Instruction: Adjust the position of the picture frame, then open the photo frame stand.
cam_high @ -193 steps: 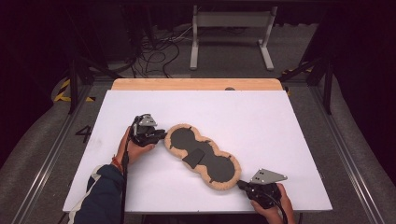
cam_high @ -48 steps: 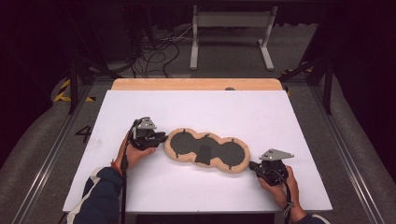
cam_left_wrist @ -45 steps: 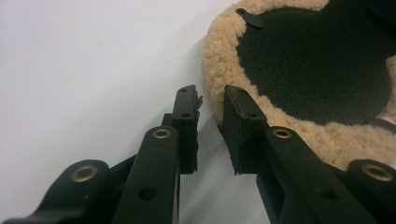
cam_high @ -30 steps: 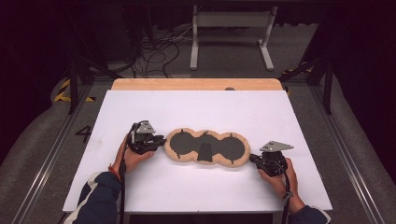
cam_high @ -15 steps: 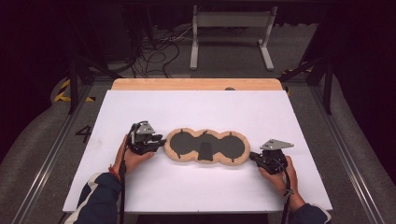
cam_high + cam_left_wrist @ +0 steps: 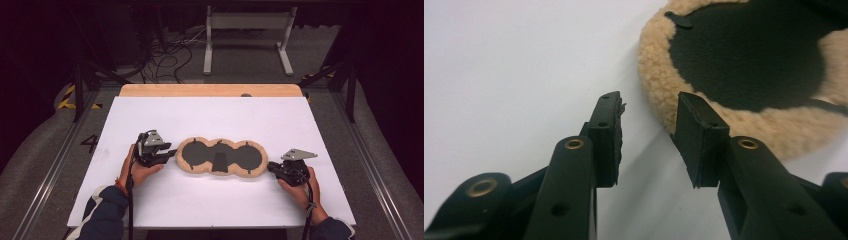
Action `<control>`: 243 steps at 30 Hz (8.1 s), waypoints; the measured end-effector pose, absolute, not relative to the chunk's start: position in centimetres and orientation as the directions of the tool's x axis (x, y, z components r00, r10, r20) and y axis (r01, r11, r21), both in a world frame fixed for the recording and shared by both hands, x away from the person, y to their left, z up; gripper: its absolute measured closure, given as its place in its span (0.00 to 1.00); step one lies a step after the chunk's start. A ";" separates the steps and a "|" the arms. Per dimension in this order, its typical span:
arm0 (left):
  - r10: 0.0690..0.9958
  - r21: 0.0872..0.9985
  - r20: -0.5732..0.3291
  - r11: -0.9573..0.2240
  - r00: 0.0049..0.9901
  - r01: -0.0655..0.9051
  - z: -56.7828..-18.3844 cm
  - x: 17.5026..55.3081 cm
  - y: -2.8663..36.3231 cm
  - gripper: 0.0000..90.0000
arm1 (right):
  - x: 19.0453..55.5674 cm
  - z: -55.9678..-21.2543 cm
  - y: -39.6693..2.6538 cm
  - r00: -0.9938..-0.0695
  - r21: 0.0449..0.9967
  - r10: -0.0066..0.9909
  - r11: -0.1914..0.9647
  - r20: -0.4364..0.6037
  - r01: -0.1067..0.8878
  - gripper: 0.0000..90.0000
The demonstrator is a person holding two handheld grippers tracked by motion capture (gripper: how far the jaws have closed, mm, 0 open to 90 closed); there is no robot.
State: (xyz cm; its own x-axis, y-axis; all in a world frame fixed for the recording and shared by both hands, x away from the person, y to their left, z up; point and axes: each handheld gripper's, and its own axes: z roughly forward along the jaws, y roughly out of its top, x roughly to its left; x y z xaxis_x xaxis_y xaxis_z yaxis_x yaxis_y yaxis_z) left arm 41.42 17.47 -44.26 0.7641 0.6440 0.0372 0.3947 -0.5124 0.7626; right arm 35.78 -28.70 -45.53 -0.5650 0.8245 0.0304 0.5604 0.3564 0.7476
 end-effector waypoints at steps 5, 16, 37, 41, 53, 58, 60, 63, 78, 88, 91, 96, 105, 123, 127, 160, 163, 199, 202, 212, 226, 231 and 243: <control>0.634 0.777 0.066 -0.517 0.770 0.359 -43.8 39.5 18.5 0.62 | 35.3 -45.2 -29.0 -0.569 0.758 0.821 0.344 0.044 0.555 0.86; 0.630 0.775 0.094 -0.532 0.771 0.340 -44.5 35.2 20.3 0.29 | 33.7 -43.1 -29.1 -0.606 0.819 0.795 0.330 0.027 0.470 0.70; 0.646 0.757 0.084 -0.537 0.759 0.373 -45.7 32.1 22.6 0.19 | 32.2 -42.5 -25.2 -0.729 0.788 0.676 0.392 0.103 0.475 0.72; 0.646 0.751 0.088 -0.543 0.759 0.375 -45.8 32.0 22.6 0.18 | 32.4 -42.8 -24.3 -0.741 0.771 0.656 0.395 0.144 0.500 0.72; 0.646 0.738 0.088 -0.554 0.758 0.386 -46.1 32.2 22.1 0.15 | 33.9 -44.3 -19.7 -0.774 0.709 0.588 0.442 0.233 0.549 0.70; 0.651 0.747 0.091 -0.545 0.754 0.380 -46.0 32.2 22.1 0.15 | 34.6 -44.6 -18.4 -0.768 0.701 0.578 0.426 0.276 0.572 0.68; 0.654 0.745 0.087 -0.543 0.751 0.387 -46.1 32.2 22.1 0.15 | 34.9 -44.8 -18.0 -0.756 0.694 0.586 0.414 0.293 0.589 0.67; 0.653 0.743 0.089 -0.546 0.752 0.386 -46.1 32.2 22.1 0.15 | 35.5 -44.9 -17.9 -0.729 0.688 0.598 0.374 0.333 0.621 0.64; 0.666 0.747 0.048 -0.518 0.744 0.416 -46.1 32.8 21.3 0.15 | 37.5 -45.3 -18.9 -0.505 0.547 0.545 0.099 0.669 0.831 0.59; 0.650 0.741 0.030 -0.524 0.759 0.420 -46.0 33.8 20.1 0.15 | 38.2 -45.4 -19.2 -0.378 0.460 0.524 -0.030 0.763 0.887 0.63; 0.647 0.742 0.025 -0.523 0.762 0.420 -45.8 34.3 20.0 0.14 | 38.3 -45.5 -19.2 -0.351 0.451 0.537 -0.063 0.767 0.890 0.70; 0.654 0.748 0.020 -0.511 0.756 0.423 -45.2 35.7 20.1 0.14 | 38.6 -45.9 -18.8 -0.341 0.450 0.523 -0.094 0.782 0.888 0.71; 0.649 0.763 -0.106 -0.432 0.753 0.480 -44.7 39.8 19.1 0.14 | 39.1 -46.3 -18.5 -0.333 0.441 0.502 -0.109 0.798 0.891 0.67; 0.568 0.717 -0.296 -0.399 0.768 0.571 -46.4 44.5 15.2 0.21 | 39.8 -46.3 -18.4 -0.326 0.415 0.475 -0.093 0.817 0.905 0.64; 0.559 0.712 -0.292 -0.415 0.776 0.566 -46.3 44.2 14.7 0.23 | 40.1 -46.3 -18.1 -0.308 0.404 0.468 -0.118 0.828 0.907 0.61; 0.460 0.749 -0.333 -0.401 0.823 0.527 -45.6 43.5 15.8 0.36 | 39.3 -45.8 -17.6 -0.581 0.627 0.534 0.117 0.615 0.771 0.77; 0.463 0.759 -0.320 -0.397 0.827 0.516 -45.5 43.4 16.0 0.40 | 39.2 -45.7 -17.5 -0.613 0.653 0.536 0.143 0.581 0.744 0.77; 0.422 0.794 0.008 -0.554 0.907 0.251 -42.6 38.7 14.6 0.57 | 36.7 -45.2 -17.5 -0.767 0.730 0.525 0.346 0.370 0.589 0.82; 0.428 0.787 0.076 -0.581 0.901 0.209 -42.3 38.1 14.2 0.57 | 36.2 -45.0 -17.5 -0.778 0.735 0.526 0.365 0.344 0.572 0.81; 0.457 0.796 0.219 -0.594 0.862 0.113 -41.9 37.2 13.1 0.57 | 35.1 -44.7 -17.0 -0.776 0.764 0.607 0.416 0.170 0.493 0.76; 0.415 0.793 0.190 -0.600 0.890 0.110 -42.7 37.4 14.2 0.59 | 34.3 -43.9 -18.1 -0.777 0.793 0.618 0.411 0.121 0.450 0.72; 0.438 0.811 0.173 -0.572 0.882 0.124 -42.4 37.2 15.0 0.54 | 32.6 -42.2 -20.3 -0.767 0.822 0.640 0.413 0.044 0.392 0.72; 0.455 0.824 0.124 -0.542 0.881 0.164 -42.7 36.8 16.5 0.50 | 31.0 -41.1 -26.1 -0.681 0.855 0.730 0.312 0.064 0.414 0.59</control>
State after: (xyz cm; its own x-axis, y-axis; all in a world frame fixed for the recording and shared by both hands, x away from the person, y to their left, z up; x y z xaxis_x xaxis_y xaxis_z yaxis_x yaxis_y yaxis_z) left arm 36.84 16.53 -42.72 0.8815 0.4555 0.1244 0.1639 -0.5424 0.8240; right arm 31.03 -26.09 -41.08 -0.6808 0.7297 0.0638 0.4141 0.3117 0.8552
